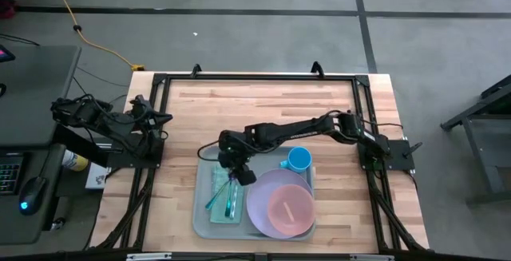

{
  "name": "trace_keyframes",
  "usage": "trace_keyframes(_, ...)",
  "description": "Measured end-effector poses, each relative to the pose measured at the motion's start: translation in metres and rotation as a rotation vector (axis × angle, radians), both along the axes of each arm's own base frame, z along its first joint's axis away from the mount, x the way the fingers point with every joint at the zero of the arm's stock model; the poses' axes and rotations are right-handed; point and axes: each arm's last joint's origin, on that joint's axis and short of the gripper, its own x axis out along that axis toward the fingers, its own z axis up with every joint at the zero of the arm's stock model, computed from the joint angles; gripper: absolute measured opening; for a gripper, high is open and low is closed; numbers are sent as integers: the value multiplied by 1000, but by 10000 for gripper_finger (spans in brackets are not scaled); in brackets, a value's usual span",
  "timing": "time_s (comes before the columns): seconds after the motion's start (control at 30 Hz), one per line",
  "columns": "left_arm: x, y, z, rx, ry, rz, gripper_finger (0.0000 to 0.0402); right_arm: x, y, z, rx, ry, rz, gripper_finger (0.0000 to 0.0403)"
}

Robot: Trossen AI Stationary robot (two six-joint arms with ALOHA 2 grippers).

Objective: Set up tray
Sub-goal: Adjust the serving tray

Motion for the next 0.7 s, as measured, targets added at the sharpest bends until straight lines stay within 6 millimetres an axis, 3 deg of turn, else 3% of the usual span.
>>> trace_keyframes(0.23, 1, -1, 2, -10, -22, -1, 56, 3, -25, 12, -114, 23, -336, 176)
trace_keyframes(0.37, 1, 0, 2, -8, -21, 0, 56, -6, -46, 33, -178, 111, -515, 127)
trace_keyframes(0.53, 1, 0, 1, 1, -13, 3, 56, -36, -83, 41, -179, 410, -761, 24)
trace_keyframes(0.7, 1, 0, 1, 26, -1, -8, 56, -60, -112, 34, -215, 618, -906, 7)
